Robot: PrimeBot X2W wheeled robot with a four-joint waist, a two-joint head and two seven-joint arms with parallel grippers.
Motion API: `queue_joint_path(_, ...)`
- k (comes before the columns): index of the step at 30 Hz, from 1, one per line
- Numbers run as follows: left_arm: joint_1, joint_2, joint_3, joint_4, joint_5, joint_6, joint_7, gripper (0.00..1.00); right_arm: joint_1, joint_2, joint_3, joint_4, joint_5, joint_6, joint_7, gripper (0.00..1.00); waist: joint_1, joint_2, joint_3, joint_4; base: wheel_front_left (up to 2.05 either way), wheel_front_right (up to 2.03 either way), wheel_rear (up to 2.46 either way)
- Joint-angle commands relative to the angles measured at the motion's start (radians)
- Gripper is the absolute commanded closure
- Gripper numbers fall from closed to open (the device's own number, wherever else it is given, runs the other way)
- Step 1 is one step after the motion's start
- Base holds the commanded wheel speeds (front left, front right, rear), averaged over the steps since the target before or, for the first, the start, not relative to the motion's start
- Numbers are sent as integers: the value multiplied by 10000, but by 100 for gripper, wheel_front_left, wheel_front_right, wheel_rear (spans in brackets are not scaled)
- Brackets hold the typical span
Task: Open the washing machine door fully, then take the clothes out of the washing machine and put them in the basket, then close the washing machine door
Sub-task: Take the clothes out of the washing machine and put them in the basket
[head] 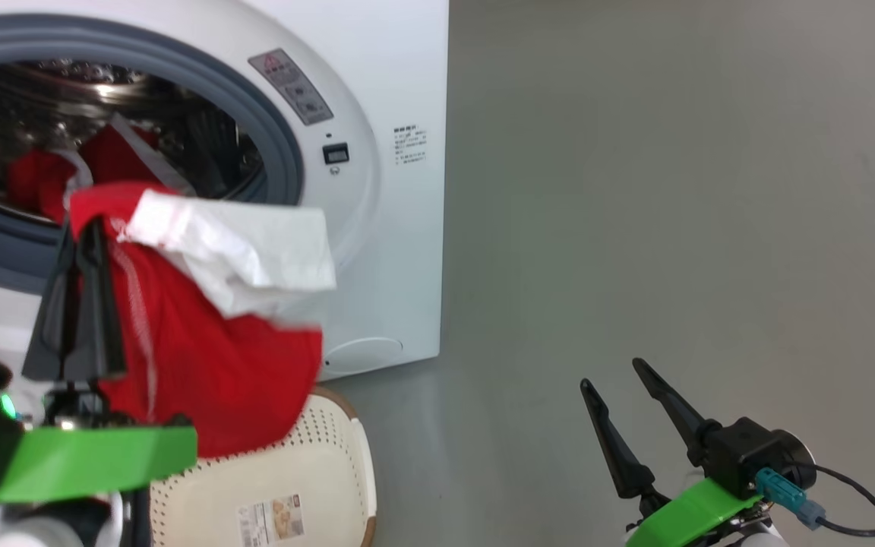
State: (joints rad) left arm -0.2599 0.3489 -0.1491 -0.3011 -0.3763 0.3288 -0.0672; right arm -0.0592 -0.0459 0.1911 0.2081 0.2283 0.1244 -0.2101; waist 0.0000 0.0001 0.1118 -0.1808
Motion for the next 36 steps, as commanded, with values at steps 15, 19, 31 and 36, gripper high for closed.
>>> queue_joint_path(15, 2210, -472, 506, -409, -213, 560, -998, 100, 274, -43, -42, -705, -69, 63, 139, 0, 0, -1, -363, 126, 0, 0, 0)
queue_joint_path(19, 2630, -674, 405, 48, -193, 532, -1397, 100, 266, -43, -87, -764, -82, 63, 136, 0, 0, -1, -261, 162, 0, 0, 0)
queue_joint_path(31, 2527, -1590, 380, 2757, -641, -435, -1927, 100, -68, -43, -116, -1003, -1, 63, 50, 0, 0, -1, 635, 61, 0, 0, 0)
queue_joint_path(36, 1914, -1836, 649, 3957, -592, -1036, -1940, 100, -286, -43, -176, -1144, -32, 63, 12, 0, 0, -1, 1235, -59, 0, 0, 0)
